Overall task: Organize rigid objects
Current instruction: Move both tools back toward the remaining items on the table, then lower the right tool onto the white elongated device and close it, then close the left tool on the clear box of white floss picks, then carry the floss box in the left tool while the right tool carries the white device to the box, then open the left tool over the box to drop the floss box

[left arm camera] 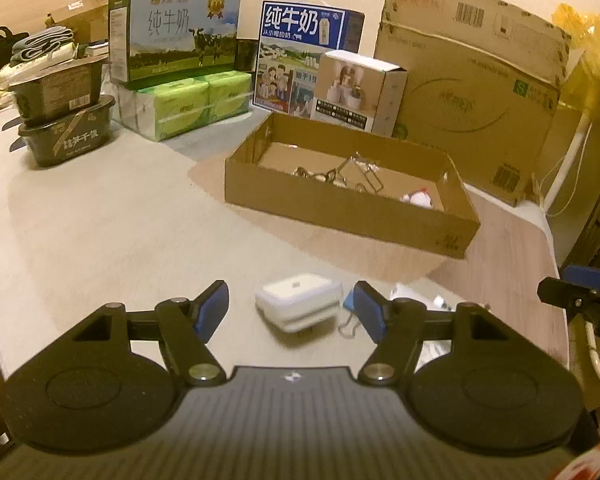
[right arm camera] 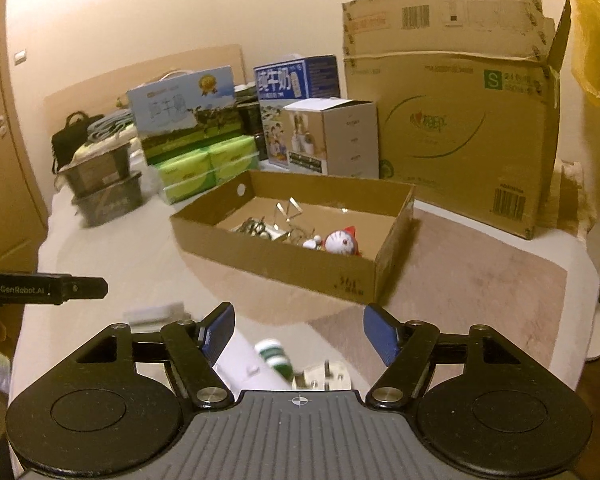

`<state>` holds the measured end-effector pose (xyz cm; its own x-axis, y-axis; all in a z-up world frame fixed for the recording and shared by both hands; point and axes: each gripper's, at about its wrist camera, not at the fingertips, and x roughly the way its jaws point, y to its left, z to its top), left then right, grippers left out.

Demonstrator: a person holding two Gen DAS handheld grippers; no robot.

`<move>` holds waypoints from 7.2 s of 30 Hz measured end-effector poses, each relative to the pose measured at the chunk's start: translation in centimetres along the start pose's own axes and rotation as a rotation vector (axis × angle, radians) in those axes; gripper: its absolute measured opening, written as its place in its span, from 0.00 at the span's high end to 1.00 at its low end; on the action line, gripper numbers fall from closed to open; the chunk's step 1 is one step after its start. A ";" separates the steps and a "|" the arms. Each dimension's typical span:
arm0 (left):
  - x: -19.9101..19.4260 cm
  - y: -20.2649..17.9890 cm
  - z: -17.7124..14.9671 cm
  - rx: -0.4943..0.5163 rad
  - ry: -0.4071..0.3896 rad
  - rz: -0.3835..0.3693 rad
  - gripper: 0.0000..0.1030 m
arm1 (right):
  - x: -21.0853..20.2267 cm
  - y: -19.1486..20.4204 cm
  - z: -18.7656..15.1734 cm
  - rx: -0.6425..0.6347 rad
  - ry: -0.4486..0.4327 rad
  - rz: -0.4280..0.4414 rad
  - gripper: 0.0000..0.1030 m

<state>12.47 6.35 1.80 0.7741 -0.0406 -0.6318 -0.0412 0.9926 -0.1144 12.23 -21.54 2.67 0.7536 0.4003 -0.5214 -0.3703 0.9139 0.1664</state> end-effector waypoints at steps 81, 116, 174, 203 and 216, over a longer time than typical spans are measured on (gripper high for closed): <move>7.2 -9.7 -4.5 0.039 0.173 -0.178 0.15 | 5.3 -3.0 -5.5 -0.099 0.256 0.032 0.62; 8.0 -9.9 -5.8 0.282 0.168 -0.156 0.48 | 6.1 -3.1 -6.2 -0.051 0.259 0.062 0.61; 6.8 -1.5 8.7 0.206 0.028 -0.100 0.49 | 6.6 -1.3 6.0 0.023 0.125 -0.007 0.62; 9.1 0.8 14.3 0.278 0.046 -0.097 0.49 | 9.2 -3.8 10.7 0.029 0.130 -0.054 0.62; 13.2 1.5 17.4 0.303 0.074 -0.075 0.49 | 12.6 -5.6 13.8 -0.001 0.151 -0.063 0.62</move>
<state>33.59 9.35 6.67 0.7194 -0.1125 -0.6855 0.2134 0.9749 0.0640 31.25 -20.64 6.71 0.6848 0.3278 -0.6509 -0.3256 0.9366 0.1291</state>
